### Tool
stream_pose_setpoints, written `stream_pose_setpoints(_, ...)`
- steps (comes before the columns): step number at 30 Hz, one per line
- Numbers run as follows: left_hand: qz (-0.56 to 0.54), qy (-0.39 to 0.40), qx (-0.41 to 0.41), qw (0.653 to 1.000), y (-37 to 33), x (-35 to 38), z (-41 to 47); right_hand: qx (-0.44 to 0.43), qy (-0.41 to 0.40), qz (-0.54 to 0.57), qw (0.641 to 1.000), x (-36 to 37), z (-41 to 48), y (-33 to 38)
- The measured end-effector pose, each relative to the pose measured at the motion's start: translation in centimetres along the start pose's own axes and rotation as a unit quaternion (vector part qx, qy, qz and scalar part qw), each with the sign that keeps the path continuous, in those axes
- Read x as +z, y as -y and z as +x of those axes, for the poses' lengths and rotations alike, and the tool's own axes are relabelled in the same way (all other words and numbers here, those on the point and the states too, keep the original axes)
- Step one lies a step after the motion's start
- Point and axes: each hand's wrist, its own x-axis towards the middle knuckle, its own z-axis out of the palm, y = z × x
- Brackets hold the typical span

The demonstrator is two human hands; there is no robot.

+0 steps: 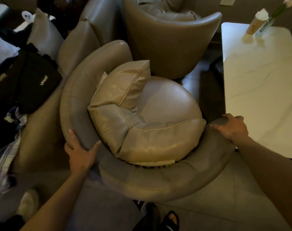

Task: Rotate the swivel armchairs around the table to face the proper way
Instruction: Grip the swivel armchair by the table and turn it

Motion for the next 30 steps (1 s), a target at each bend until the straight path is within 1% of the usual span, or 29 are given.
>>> stream_pose_setpoints(3,0.015,-0.022,-0.016,1.000,-0.7,0.8,-0.2,-0.020,-0.039,-0.014,0.999,1.0,0.1,-0.7)
stream_pose_setpoints(5,0.025,-0.033,-0.013,0.999,-0.5,1.0,0.2,-0.039,-0.051,-0.014,0.998,1.3,0.2,-1.0)
stream_pose_setpoints(9,0.033,-0.030,-0.008,0.999,0.1,1.0,0.8,-0.050,-0.048,-0.014,0.998,1.2,-0.1,-1.6)
stream_pose_setpoints(17,0.039,-0.026,0.032,0.998,0.6,0.0,2.6,-0.046,-0.061,0.010,0.997,2.6,-3.7,-3.0)
stream_pose_setpoints(22,0.043,-0.011,0.053,0.998,-0.5,-0.4,5.6,-0.023,-0.059,0.043,0.997,3.6,-5.1,-3.4)
stream_pose_setpoints(30,0.071,0.021,0.079,0.994,-3.7,-0.5,10.7,0.032,-0.067,0.048,0.996,4.3,-6.8,-1.8)
